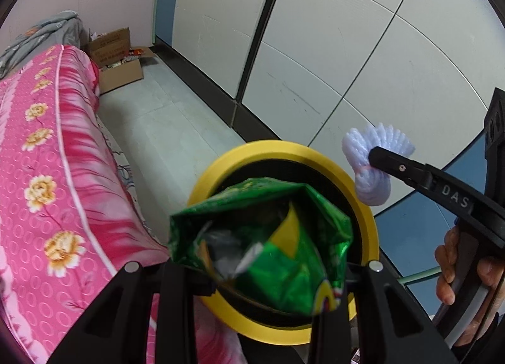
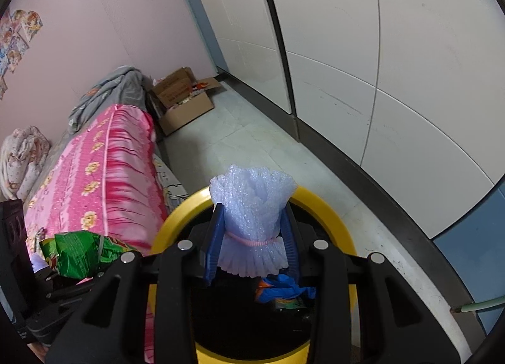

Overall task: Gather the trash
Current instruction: 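Carry the green wrapper and lavender puff over the yellow-rimmed bin, then open both grippers to drop the wrapper and puff into the bin, then move both tools back to the bed toward the black bag and blue puff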

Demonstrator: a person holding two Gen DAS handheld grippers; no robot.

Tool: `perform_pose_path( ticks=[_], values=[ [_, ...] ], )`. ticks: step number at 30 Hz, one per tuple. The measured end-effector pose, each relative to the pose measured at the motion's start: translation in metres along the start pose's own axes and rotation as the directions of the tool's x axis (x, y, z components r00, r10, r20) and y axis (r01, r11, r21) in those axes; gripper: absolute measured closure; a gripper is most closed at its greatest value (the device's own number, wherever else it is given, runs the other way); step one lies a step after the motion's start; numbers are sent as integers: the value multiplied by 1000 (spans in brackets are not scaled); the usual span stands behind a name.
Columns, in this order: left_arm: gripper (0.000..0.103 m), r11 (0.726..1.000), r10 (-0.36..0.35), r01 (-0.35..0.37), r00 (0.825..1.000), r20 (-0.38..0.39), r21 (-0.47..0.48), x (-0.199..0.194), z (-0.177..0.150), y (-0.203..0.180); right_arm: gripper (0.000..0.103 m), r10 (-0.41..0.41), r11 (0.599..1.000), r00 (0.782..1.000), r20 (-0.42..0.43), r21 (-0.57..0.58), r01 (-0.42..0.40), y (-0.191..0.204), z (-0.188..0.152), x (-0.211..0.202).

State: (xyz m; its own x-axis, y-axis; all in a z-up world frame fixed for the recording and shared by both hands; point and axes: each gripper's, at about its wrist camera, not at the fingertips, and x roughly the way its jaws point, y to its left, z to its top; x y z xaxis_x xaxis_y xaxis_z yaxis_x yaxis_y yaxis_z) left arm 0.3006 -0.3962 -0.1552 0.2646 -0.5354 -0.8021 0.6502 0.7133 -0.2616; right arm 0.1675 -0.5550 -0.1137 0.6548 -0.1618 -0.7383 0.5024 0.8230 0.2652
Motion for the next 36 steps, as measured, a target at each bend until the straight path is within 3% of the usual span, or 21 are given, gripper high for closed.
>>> perform_pose_path(
  ticks=[11,15,18,20,25,36],
  values=[
    [71,1000,-25,25,1000,-2,0,3,-4,-2,64,-67,998,997,36,13,66,-9,-9,0],
    [57,999,-31,31,1000,7,-25,-3,-5,2,54,-79,997,995,53,26,78,-9,-8,-6],
    [52,999,-30,31,999,16,-31,-7,-5,3,53,-89,996,994,63,33,87,-8,-8,-10],
    [41,999,-30,31,999,26,-38,-11,-6,5,50,-95,995,993,68,39,93,-9,-7,-14],
    [26,997,-47,50,997,59,-53,-26,-4,10,45,-105,994,990,94,44,102,-8,-6,-26],
    [20,997,13,-2,990,139,-79,-73,-8,37,35,-44,999,990,132,20,42,16,-3,-53]
  ],
)
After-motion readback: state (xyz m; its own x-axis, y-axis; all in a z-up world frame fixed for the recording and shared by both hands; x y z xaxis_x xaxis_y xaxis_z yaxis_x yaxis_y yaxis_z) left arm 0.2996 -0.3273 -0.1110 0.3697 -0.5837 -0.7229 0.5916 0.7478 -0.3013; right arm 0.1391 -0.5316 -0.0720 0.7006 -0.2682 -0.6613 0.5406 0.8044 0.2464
